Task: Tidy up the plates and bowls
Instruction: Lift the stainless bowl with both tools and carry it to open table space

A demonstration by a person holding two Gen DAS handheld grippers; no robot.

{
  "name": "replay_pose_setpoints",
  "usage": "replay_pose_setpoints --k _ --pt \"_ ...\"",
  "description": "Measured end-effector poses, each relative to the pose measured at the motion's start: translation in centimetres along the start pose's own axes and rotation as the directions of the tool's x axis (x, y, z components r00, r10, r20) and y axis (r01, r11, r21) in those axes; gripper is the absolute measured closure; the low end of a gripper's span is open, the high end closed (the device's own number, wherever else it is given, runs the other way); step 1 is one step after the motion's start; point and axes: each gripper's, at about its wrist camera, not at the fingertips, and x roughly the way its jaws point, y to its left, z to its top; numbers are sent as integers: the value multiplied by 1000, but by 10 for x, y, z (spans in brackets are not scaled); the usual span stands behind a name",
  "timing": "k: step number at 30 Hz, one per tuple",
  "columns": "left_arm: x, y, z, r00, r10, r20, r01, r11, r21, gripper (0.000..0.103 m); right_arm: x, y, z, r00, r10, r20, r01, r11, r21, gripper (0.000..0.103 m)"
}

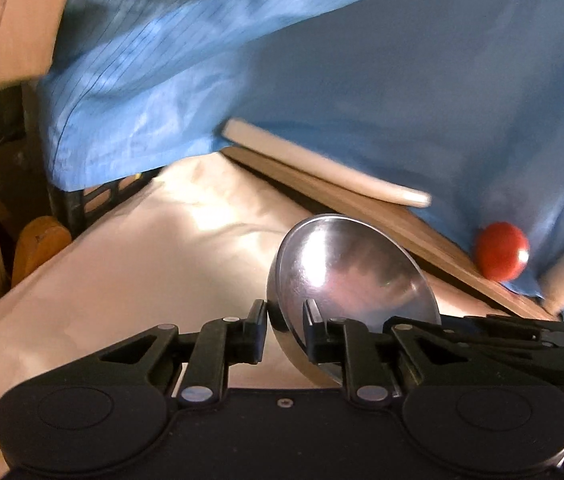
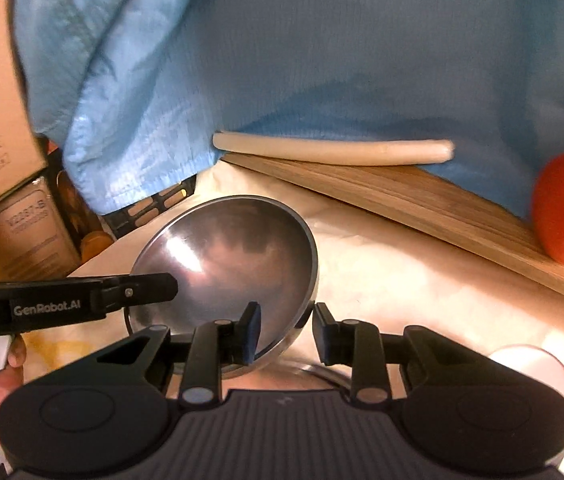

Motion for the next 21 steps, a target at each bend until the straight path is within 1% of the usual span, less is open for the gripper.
replay_pose_setpoints --k 5,9,17,21 --pt "-23 -29 -15 997 -71 5 71 997 35 82 -46 -7 -15 999 -40 30 40 999 13 71" --pt "-39 -56 -31 992 -130 -2 130 989 68 82 -85 -14 -32 994 -90 56 89 996 27 71" --pt "-59 -104 -72 971 -234 -52 239 964 120 82 -153 -30 -82 983 -171 69 166 983 76 71" --pt "-64 -127 -93 961 -265 -80 274 950 151 82 -178 -38 -108 976 -210 62 203 974 102 71"
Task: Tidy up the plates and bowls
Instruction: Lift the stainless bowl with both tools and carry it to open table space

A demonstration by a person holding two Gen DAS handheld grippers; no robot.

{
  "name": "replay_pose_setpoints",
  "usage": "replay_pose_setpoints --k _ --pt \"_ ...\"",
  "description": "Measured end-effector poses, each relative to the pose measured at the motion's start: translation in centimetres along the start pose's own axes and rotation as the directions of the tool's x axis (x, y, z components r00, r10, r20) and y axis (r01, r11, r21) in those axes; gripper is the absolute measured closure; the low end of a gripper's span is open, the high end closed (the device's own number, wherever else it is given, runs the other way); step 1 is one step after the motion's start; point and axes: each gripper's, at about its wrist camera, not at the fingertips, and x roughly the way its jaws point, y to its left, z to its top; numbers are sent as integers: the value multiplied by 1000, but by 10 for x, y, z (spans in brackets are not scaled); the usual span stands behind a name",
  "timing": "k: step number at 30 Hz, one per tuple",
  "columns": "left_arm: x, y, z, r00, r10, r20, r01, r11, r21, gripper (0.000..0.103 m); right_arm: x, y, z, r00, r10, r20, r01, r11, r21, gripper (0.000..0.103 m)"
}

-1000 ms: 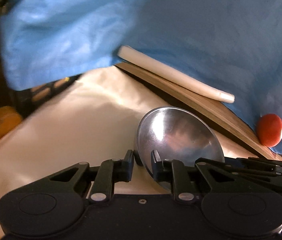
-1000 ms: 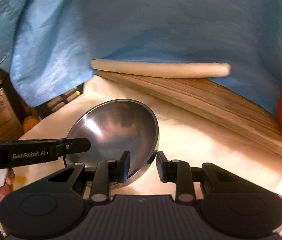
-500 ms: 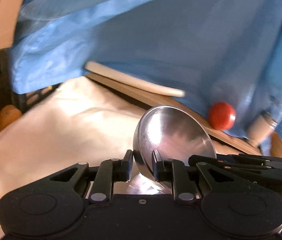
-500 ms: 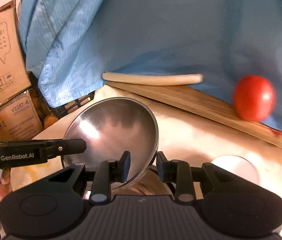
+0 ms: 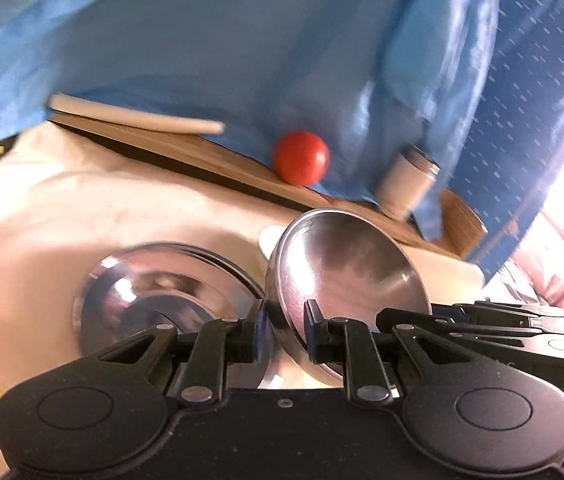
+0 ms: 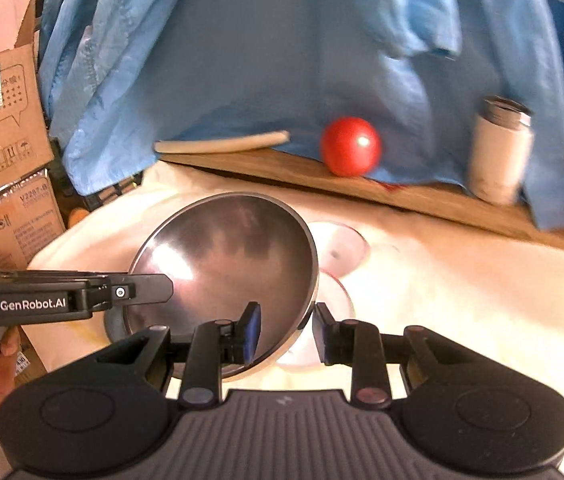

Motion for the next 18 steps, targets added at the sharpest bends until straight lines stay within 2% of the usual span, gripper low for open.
replay_pose_setpoints --k 11,18 --pt "21 -50 -39 992 -86 -94 91 994 55 82 -42 -44 -66 996 -79 -39 82 991 104 71" --pt "52 -77 -57 979 -94 -180 110 990 86 82 -53 -72 -92 992 -115 -61 124 978 167 71"
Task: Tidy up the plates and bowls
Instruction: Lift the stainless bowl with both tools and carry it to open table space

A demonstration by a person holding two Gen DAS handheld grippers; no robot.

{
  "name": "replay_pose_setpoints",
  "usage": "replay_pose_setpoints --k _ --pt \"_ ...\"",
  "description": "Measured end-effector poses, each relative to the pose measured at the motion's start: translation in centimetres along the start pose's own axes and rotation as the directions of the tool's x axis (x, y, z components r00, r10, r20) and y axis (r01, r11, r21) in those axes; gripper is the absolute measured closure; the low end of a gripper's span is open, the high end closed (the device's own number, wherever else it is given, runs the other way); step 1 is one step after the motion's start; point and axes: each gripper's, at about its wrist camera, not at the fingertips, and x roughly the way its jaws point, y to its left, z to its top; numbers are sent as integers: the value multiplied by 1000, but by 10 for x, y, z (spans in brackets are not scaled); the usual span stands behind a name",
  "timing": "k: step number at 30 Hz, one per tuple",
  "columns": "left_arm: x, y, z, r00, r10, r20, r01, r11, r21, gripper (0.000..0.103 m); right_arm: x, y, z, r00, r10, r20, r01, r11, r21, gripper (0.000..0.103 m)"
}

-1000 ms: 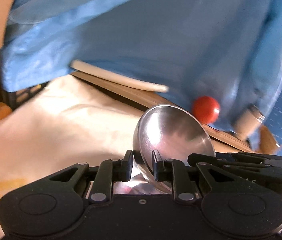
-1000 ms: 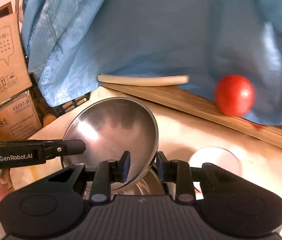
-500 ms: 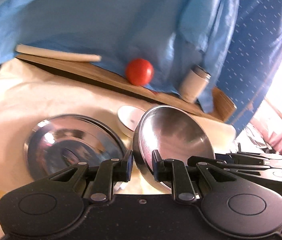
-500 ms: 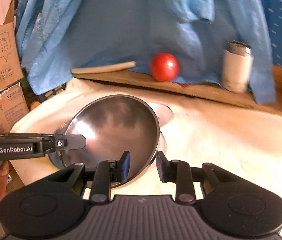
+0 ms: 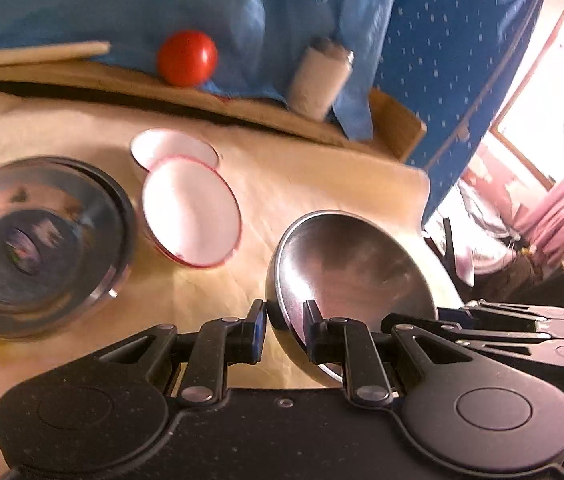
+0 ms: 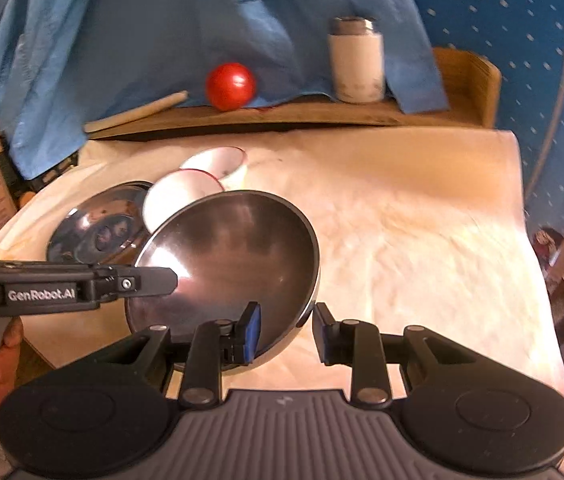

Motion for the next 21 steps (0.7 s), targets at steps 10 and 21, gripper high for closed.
replay_pose_setpoints --k 10,21 --pt "25 4 2 999 21 -45 -22 1000 -18 82 21 -20 -4 998 48 -29 -47 998 32 68" --pt "25 17 3 999 16 -37 -19 997 -69 53 23 -22 -4 998 60 -4 -60 998 13 48"
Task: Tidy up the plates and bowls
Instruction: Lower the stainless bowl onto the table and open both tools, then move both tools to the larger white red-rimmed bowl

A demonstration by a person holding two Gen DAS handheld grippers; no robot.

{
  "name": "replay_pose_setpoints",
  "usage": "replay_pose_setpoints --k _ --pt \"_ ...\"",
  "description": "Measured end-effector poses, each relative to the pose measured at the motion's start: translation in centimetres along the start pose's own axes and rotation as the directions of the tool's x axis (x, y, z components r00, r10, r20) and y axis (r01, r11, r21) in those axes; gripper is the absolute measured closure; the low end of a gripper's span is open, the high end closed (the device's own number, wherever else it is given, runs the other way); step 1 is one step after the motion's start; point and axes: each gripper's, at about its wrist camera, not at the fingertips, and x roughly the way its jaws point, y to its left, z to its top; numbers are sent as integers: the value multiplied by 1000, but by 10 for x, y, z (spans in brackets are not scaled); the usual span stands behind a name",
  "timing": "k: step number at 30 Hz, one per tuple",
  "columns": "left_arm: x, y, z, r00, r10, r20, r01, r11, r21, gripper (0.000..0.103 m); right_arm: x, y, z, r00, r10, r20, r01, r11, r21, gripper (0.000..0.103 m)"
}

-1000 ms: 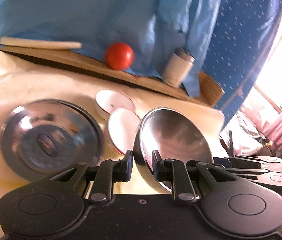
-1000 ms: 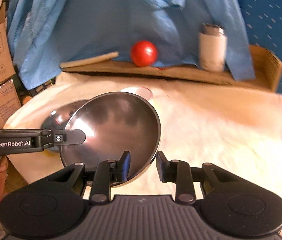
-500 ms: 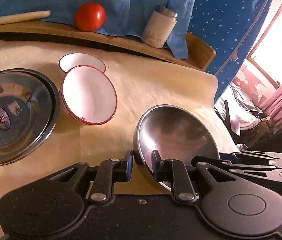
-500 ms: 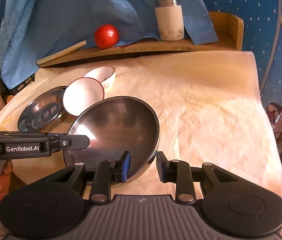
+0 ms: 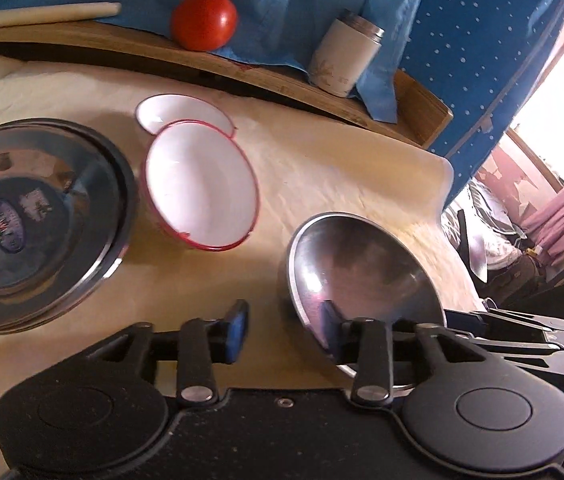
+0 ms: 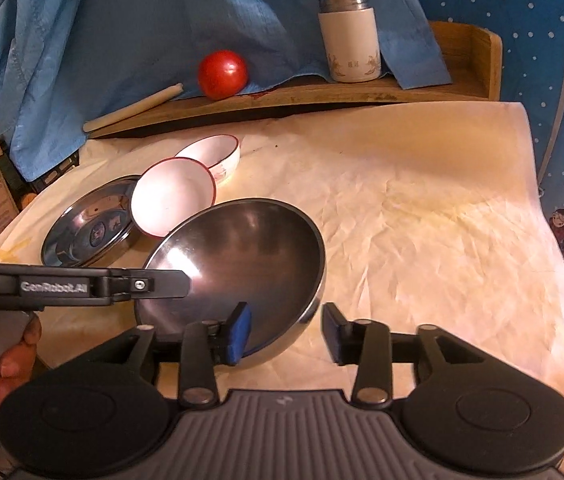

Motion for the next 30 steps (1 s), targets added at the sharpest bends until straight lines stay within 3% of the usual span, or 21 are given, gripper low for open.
replay_pose_setpoints --k 2,6,8,13,17,25,30 --pt "-8 4 -1 1000 13 22 -13 1000 -4 37 -4 1 -1 1000 -24 13 24 1000 -7 38" --pt "-28 14 0 997 32 72 -31 999 -22 28 -13 2 0 996 -76 45 78 996 -33 18" --pt "-37 19 4 995 33 99 -30 999 -33 17 -17 3 2 994 -86 61 89 995 -39 14" --pt "-52 28 16 987 57 151 -55 998 -17 3 -24 2 11 990 -97 104 101 994 -41 1" --pt "-59 41 23 982 78 173 -75 997 -27 1 -25 1 17 986 -87 144 96 994 -54 0" --pt "-64 70 45 983 8 186 6 997 -77 1 -13 17 27 963 -91 253 147 966 -211 0" --pt "-53 77 64 993 -13 119 16 1000 -21 1 1 16 43 961 -49 272 111 970 -215 0"
